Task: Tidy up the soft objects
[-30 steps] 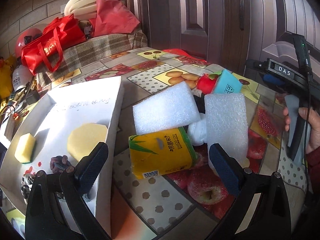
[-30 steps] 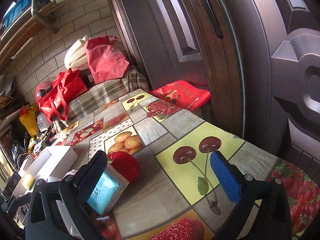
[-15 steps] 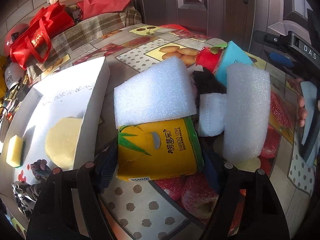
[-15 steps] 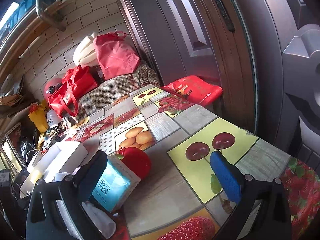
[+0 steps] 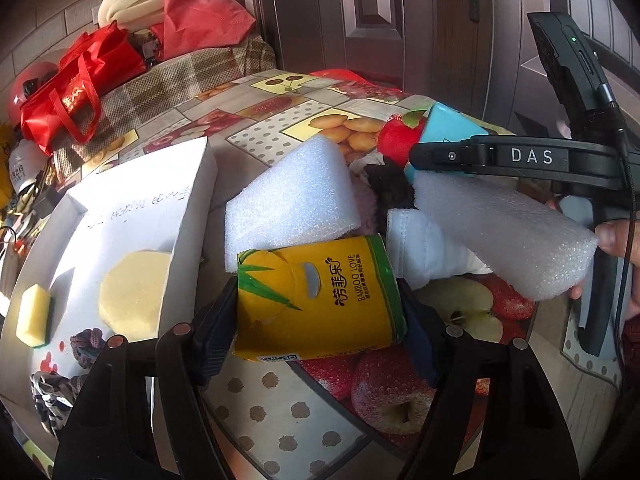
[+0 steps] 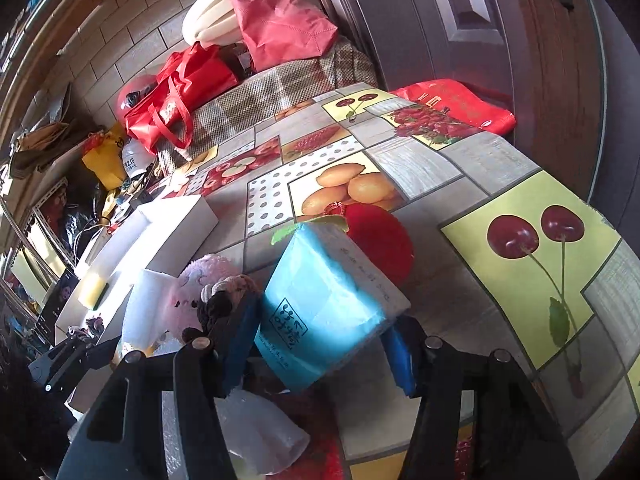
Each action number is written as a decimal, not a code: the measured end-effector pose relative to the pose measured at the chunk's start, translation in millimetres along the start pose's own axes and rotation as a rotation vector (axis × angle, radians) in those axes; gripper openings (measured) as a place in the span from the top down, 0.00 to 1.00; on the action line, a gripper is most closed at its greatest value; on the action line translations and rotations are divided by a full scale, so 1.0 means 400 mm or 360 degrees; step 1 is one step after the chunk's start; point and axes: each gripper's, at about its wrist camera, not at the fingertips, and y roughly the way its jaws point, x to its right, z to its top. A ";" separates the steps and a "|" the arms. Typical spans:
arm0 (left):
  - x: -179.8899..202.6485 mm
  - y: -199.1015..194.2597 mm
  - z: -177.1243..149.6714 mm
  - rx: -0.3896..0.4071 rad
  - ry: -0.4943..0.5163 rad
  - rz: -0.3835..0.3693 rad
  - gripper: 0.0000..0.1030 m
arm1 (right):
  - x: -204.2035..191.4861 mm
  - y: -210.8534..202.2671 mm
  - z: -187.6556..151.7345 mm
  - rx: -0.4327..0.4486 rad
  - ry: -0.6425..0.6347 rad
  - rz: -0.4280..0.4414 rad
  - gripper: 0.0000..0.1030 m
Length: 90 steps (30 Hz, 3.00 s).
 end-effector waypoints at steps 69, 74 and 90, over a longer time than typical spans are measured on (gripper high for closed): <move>-0.102 -0.222 -0.070 0.0739 -0.0222 0.0124 0.29 | -0.267 -0.183 -0.107 0.0629 -0.0506 0.0097 0.74; -0.175 -0.238 -0.096 0.0736 -0.0296 0.0240 0.29 | -0.310 -0.159 -0.115 0.0581 -0.0566 0.0144 0.74; -0.425 -0.238 -0.148 0.0699 -0.0550 0.0569 0.29 | -0.415 -0.043 -0.113 0.0425 -0.0637 0.0220 0.74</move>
